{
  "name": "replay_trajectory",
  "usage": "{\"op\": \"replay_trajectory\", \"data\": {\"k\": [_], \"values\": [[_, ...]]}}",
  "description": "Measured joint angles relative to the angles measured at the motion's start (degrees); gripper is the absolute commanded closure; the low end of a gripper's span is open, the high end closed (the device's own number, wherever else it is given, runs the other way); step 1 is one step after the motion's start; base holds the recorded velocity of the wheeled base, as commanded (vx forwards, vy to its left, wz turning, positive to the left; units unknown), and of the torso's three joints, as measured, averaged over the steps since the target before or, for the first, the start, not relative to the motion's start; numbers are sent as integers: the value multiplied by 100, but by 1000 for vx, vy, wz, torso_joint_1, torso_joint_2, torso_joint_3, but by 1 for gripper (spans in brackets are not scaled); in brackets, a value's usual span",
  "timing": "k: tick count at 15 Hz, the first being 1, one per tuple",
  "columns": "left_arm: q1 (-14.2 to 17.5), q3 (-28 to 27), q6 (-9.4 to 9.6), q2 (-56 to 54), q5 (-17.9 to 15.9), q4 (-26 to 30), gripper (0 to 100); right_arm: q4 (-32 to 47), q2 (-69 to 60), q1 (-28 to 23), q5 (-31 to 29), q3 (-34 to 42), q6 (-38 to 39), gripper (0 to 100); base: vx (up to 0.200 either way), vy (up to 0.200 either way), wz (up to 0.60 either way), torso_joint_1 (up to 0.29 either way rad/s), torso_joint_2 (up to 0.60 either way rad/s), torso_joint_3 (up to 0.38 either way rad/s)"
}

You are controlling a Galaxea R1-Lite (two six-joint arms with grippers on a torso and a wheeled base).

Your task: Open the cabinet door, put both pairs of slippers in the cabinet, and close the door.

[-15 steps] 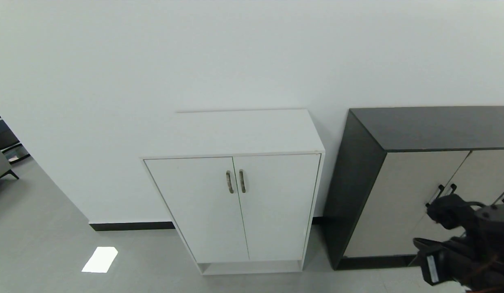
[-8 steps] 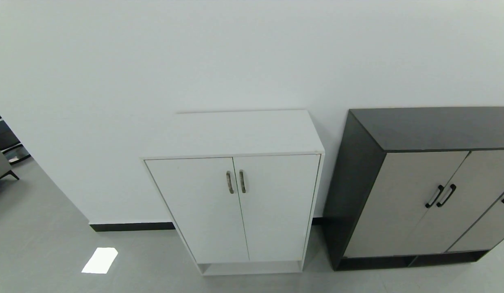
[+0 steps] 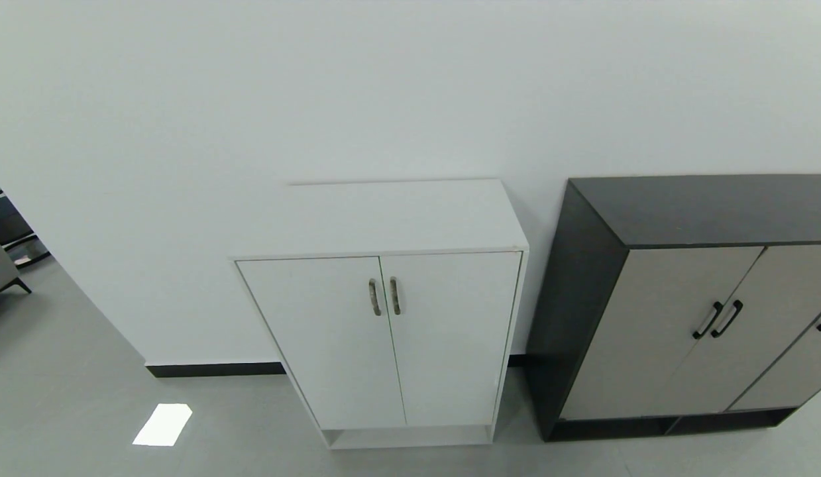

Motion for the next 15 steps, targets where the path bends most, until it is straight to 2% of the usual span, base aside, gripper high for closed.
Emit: {"op": "replay_trajectory", "data": {"k": [4, 9, 12, 15], "values": [[0, 0, -4, 0, 0, 2, 100, 4, -38, -107, -233, 4, 312, 100, 0, 0, 0, 0, 0, 0], [0, 0, -9, 0, 1, 0, 100, 22, -1147, -1397, -399, 17, 405, 100, 0, 0, 0, 0, 0, 0], [0, 0, -9, 0, 1, 0, 100, 22, -1849, -1802, -418, 17, 428, 100, 0, 0, 0, 0, 0, 0], [0, 0, -11, 0, 4, 0, 100, 22, -2247, -1943, -625, 17, 449, 100, 0, 0, 0, 0, 0, 0]]}}
